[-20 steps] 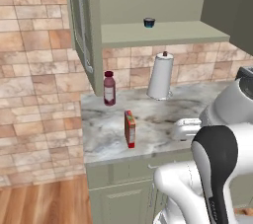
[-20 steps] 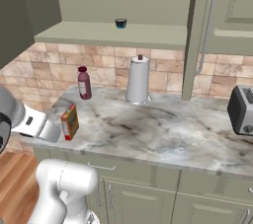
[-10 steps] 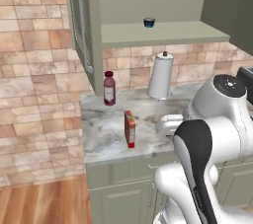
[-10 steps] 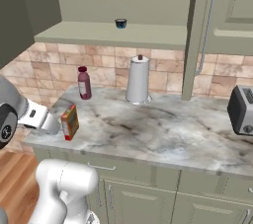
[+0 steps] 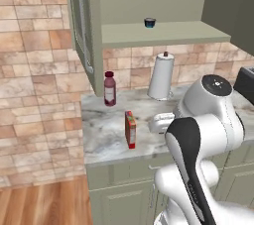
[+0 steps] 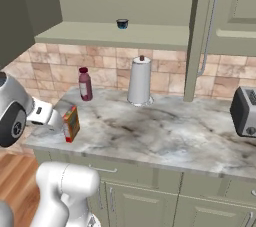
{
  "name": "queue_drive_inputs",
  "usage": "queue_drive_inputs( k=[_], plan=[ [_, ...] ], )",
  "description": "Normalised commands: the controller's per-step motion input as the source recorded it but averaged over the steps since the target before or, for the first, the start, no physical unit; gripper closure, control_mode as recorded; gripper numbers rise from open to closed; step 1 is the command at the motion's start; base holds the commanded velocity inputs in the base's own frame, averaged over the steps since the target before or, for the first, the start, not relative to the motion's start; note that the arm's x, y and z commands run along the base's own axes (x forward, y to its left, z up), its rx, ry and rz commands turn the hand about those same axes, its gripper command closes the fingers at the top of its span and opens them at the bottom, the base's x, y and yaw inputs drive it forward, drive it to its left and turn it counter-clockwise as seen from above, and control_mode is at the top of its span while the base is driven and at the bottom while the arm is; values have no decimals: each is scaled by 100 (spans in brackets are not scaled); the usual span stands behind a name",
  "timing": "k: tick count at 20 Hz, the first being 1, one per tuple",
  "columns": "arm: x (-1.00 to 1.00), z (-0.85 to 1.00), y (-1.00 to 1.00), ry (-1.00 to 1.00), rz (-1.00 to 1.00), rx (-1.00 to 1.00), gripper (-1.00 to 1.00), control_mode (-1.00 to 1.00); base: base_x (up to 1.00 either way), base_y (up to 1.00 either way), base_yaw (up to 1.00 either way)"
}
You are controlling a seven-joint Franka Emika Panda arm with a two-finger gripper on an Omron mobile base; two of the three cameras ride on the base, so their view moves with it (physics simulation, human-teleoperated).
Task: Pick the boxed food and cereal from the counter and place them in the cabinets closest to them.
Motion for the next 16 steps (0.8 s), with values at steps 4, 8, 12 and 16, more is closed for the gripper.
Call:
queue_drive_inputs(
  k=[4,8,12,16],
  plan=[
    [30,-23,15,-7,6,0,-100,-100,0,0,0],
    [28,-24,15,-7,5,0,-100,-100,0,0,0],
    [31,-23,10,-8,4,0,-100,-100,0,0,0],
    [34,-26,5,-7,3,0,-100,-100,0,0,0]
  ],
)
